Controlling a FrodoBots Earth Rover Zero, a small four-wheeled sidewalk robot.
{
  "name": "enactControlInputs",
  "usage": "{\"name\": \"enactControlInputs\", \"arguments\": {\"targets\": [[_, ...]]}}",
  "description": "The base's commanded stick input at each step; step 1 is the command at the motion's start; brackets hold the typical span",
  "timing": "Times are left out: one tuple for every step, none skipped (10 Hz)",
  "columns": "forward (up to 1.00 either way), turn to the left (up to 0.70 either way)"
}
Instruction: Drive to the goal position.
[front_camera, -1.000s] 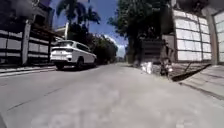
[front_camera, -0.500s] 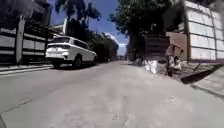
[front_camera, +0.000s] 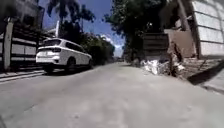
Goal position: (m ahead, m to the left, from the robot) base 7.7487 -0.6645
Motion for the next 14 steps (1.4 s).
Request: {"name": "enactControlInputs", "arguments": {"targets": [[1.0,0.0],[1.0,0.0],[1.0,0.0],[1.0,0.0],[1.0,0.0],[1.0,0.0],[1.0,0.0],[1.0,0.14],[1.0,0.38],[1.0,0.14],[1.0,0.01],[1.0,0.0],[1.0,0.0],[1.0,0.0]]}}
